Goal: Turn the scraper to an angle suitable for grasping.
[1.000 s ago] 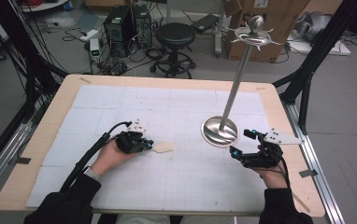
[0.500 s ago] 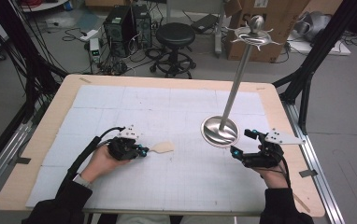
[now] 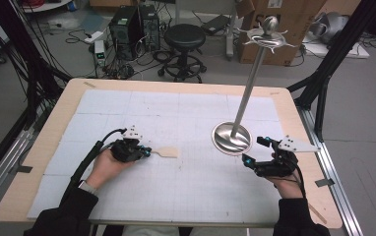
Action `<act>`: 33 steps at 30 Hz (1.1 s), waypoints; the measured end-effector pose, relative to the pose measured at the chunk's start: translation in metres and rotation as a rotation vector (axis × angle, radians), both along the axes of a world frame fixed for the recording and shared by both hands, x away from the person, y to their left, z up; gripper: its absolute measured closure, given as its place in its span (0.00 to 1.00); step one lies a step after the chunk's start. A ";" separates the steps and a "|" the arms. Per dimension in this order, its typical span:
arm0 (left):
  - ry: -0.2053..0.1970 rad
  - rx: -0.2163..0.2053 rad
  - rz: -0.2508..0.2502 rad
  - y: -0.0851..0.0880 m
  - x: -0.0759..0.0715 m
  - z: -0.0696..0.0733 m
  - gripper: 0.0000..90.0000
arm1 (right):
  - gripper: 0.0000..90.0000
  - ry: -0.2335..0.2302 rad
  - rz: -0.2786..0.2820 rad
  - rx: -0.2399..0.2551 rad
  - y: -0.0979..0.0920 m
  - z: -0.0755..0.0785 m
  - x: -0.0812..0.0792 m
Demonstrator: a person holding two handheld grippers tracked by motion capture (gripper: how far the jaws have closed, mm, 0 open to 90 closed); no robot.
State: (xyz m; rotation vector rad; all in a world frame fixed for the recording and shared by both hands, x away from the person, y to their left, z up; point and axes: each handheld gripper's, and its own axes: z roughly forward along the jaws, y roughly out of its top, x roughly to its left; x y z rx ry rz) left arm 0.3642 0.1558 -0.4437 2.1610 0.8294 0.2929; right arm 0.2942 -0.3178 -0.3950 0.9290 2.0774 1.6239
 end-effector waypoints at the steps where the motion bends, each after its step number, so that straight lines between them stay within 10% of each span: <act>1: -0.008 -0.012 0.012 0.000 0.003 -0.001 1.00 | 0.06 0.007 -0.001 -0.002 0.001 0.000 0.000; 13: -0.069 -0.111 0.078 -0.002 0.019 0.001 1.00 | 0.06 -0.006 -0.009 -0.003 0.002 0.000 0.002; 33: -0.002 -0.010 -0.004 -0.030 0.015 -0.001 1.00 | 0.06 -0.002 0.014 -0.009 0.005 0.001 0.001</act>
